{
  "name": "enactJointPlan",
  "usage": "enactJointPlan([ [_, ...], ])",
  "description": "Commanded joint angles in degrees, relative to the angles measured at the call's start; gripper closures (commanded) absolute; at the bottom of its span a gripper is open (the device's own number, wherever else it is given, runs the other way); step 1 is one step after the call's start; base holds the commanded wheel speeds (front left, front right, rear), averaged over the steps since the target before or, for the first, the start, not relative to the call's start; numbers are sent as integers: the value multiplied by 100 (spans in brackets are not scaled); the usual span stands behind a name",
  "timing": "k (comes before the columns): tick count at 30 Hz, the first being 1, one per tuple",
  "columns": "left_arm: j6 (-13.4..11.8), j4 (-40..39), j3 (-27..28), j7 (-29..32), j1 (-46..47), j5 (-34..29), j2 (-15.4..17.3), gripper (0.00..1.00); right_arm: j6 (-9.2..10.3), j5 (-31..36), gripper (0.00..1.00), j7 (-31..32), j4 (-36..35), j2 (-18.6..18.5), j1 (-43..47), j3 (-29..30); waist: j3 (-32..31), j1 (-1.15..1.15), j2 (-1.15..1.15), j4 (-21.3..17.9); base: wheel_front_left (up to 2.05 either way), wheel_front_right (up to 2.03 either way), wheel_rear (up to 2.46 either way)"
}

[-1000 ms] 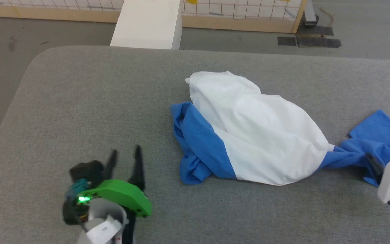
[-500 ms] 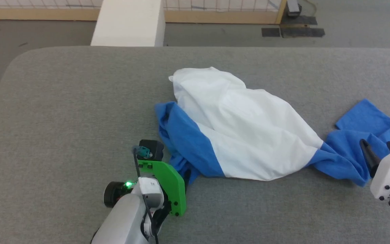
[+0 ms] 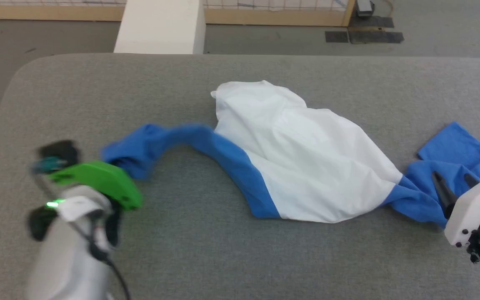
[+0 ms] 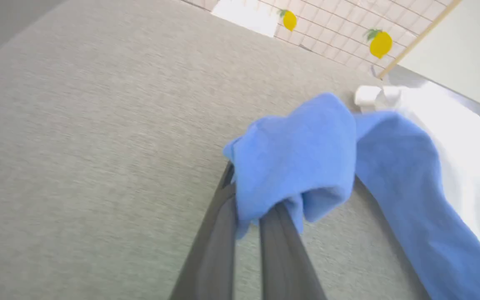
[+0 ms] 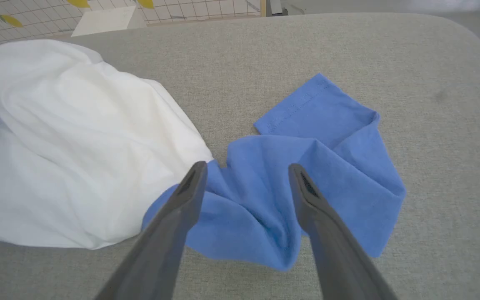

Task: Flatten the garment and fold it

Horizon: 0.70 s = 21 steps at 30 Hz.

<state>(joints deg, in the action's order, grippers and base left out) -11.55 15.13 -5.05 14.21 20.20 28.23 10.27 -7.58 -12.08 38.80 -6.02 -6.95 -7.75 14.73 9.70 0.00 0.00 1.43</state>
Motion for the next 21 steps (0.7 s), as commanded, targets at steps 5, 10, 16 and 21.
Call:
enactJointPlan([
  [5, -562, -517, 968, -553, -344, 215, 370, 100, 9, 0, 0, -80, 71, 42, 8, -130, -107, 0, 0, 213, 0, 0, 0],
  [10, -815, -685, 1487, -803, -734, 384, 389, 100, 9, -16, 0, -103, 125, 42, -11, -192, -79, 0, 0, 265, 0, 0, 0],
  [16, -765, -468, 1664, -846, -937, 717, 160, 0, 9, -33, 0, -103, 182, 37, 25, -241, -64, 0, 0, 311, 0, 0, 0],
  [21, -514, -605, 1680, -1049, -926, 858, 102, 0, 9, -56, 0, -125, 195, 50, 57, -314, -135, 0, 0, 329, 0, 0, 0],
])
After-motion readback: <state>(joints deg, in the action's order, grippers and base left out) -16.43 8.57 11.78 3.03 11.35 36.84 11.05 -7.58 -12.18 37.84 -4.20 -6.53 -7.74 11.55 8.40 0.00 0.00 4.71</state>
